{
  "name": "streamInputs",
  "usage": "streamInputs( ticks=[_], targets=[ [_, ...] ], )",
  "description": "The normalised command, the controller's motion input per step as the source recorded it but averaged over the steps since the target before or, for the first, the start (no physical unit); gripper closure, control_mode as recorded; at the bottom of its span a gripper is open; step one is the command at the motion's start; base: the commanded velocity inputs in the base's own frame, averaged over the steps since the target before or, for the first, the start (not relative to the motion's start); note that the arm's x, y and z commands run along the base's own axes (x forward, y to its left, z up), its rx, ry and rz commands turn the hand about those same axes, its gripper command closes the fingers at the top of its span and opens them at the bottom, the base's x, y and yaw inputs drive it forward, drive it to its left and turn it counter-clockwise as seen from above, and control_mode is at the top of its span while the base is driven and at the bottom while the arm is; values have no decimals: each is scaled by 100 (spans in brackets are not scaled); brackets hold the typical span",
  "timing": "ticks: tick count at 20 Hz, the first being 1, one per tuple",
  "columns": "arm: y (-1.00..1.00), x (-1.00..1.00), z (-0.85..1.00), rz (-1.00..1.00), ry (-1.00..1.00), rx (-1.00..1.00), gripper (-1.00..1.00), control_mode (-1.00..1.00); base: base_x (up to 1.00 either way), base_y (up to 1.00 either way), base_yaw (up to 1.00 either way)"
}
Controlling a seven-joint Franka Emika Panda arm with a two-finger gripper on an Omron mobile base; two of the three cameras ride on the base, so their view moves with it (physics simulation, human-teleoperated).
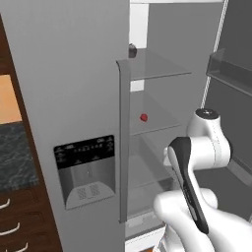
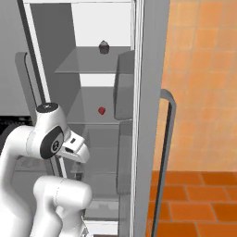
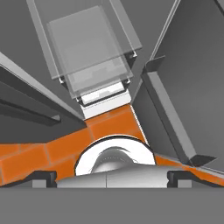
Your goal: Take the strawberry from the fridge and place it on top of the pancake, located on the dining counter.
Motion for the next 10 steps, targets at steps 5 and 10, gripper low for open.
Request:
streamInputs(
  ticks=[5, 10],
  targets=[
    [0, 0, 0, 0, 0, 0, -100, 100, 47, -4, 12],
    [0, 0, 0, 0, 0, 0, -100, 100, 14, -7, 8]
  ],
)
